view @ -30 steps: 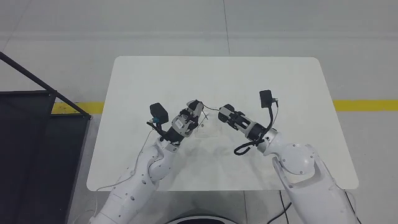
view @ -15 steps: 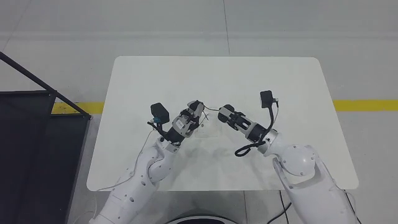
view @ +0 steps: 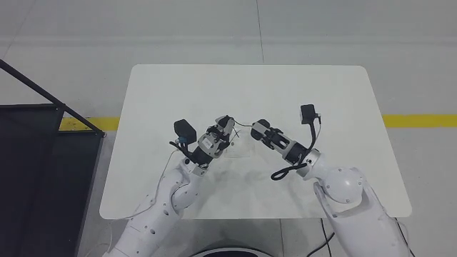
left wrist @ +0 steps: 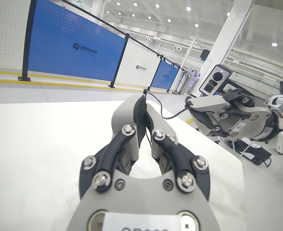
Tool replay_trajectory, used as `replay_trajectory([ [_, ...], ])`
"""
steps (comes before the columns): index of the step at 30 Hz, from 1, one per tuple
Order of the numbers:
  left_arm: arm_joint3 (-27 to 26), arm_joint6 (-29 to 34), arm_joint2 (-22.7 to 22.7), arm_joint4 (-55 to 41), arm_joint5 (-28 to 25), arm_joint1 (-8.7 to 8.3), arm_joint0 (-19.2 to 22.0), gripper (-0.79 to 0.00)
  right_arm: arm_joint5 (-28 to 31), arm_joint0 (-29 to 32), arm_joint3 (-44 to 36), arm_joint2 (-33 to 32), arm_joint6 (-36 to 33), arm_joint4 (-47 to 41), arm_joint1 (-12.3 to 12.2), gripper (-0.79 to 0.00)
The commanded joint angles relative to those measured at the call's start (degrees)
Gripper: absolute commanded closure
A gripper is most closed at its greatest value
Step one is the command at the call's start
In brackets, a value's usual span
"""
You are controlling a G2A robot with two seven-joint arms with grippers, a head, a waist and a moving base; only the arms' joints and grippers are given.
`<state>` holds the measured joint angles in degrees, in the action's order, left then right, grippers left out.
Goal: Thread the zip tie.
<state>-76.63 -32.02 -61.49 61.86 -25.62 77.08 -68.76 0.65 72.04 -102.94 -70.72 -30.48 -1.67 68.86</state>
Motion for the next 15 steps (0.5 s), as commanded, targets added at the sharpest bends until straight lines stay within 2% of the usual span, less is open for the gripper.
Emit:
replay_trajectory([
  [1, 0.1, -0.2, 0.1, 0.8, 0.5, 0.06, 0.1, 0.0, 0.4, 0.1, 0.0, -0.1, 0.0, -0.1, 0.0, 0.0],
  [15, 1.0, -1.8, 0.9, 5.1, 4.3, 0.56, 0.5, 0.0, 4.2, 1.5, 0.0, -0.9, 0.5, -1.8, -0.1, 0.0],
])
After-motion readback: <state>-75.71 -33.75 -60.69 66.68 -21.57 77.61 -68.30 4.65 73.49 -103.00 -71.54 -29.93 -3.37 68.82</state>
